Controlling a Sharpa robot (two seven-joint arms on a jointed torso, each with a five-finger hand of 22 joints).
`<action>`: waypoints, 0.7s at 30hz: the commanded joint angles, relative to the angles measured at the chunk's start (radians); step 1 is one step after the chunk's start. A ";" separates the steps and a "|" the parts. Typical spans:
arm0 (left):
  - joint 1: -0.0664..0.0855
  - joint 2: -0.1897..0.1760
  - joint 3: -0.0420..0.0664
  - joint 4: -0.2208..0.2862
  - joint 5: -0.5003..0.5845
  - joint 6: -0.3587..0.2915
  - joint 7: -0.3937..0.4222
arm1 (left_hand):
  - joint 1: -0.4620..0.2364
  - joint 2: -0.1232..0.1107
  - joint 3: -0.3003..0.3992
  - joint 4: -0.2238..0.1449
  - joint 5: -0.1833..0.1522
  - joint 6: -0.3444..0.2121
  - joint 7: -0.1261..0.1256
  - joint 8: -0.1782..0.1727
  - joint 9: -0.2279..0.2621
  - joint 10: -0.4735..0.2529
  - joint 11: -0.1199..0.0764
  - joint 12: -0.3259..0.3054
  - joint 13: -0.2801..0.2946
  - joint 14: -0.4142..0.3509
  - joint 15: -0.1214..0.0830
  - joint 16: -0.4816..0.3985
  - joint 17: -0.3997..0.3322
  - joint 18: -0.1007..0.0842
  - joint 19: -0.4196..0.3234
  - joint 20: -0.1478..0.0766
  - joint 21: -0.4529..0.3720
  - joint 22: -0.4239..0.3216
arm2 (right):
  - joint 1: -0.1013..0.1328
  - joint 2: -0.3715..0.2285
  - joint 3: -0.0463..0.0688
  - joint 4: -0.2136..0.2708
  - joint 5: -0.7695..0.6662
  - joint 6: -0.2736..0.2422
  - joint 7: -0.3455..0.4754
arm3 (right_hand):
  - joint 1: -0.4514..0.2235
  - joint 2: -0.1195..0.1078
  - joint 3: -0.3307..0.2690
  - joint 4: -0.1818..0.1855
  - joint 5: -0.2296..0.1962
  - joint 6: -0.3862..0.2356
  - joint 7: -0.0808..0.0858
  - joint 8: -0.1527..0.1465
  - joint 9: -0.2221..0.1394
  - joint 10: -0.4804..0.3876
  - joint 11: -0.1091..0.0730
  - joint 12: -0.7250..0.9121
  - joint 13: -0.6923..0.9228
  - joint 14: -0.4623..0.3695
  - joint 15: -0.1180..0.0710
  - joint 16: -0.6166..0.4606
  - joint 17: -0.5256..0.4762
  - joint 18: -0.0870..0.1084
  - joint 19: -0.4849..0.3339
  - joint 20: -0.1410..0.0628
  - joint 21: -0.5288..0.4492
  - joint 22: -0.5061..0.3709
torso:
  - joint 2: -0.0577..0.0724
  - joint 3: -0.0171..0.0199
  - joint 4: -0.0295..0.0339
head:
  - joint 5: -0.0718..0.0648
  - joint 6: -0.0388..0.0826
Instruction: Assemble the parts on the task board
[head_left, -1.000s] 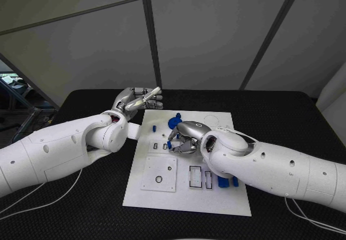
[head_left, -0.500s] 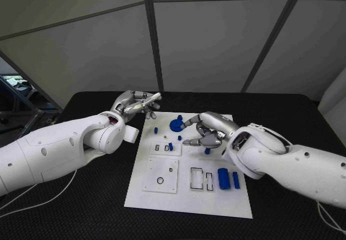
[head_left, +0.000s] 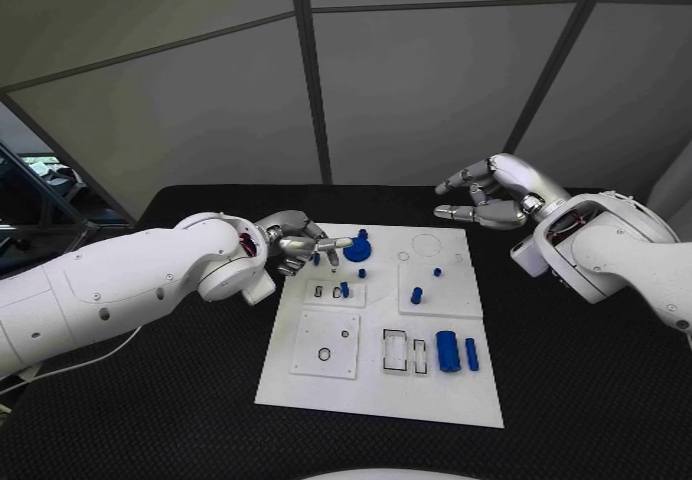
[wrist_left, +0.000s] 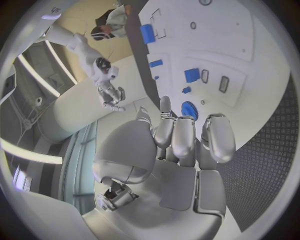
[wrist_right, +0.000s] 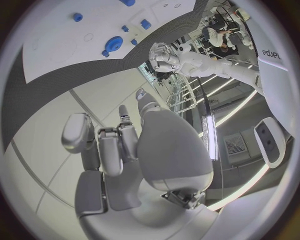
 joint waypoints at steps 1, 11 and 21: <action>0.016 0.026 -0.006 -0.006 -0.235 0.151 -0.238 | -0.010 -0.004 -0.018 -0.002 -0.007 -0.037 -0.001 0.051 0.057 -0.001 0.002 0.027 0.031 0.023 0.001 0.004 0.001 -0.004 -0.003 -0.006 0.006 0.010 | 0.005 -0.003 0.002 -0.007 0.043 -0.008 0.026 | -0.001 0.004 -0.007 0.000 0.005 0.008 -0.001 0.003 -0.001 -0.004 -0.005 -0.005 0.086 0.073 -0.003 -0.007 0.145 0.009 -0.005 -0.004 -0.006 -0.002 | -0.010 0.0038 0.0001 | 0.003 -0.007; 0.105 0.118 -0.092 -0.057 -0.290 0.215 -0.320 | 0.005 -0.037 -0.028 0.000 -0.008 -0.076 0.005 0.075 0.094 -0.023 0.007 0.010 0.009 0.023 0.002 0.002 0.000 -0.003 -0.013 -0.002 0.000 0.002 | 0.008 0.009 0.003 -0.016 0.036 0.003 0.013 | -0.003 0.007 -0.011 0.002 0.008 0.005 -0.001 0.001 -0.004 -0.012 -0.005 -0.015 0.077 0.070 -0.004 -0.015 0.132 0.012 -0.016 -0.005 -0.019 -0.021 | -0.012 0.0053 0.0012 | 0.007 -0.018; 0.122 0.158 -0.107 -0.083 -0.294 0.245 -0.345 | 0.004 -0.031 -0.024 0.002 -0.007 -0.080 0.004 0.083 0.103 -0.021 0.007 0.016 0.016 0.023 0.002 0.003 0.000 -0.005 -0.006 -0.001 0.007 0.016 | 0.008 0.023 0.003 -0.029 0.031 0.009 0.003 | -0.005 0.009 -0.013 0.004 0.011 0.005 -0.001 0.001 -0.004 -0.012 -0.005 -0.015 0.076 0.069 -0.004 -0.017 0.130 0.013 -0.017 -0.006 -0.021 -0.024 | -0.009 0.0041 0.0009 | 0.010 -0.029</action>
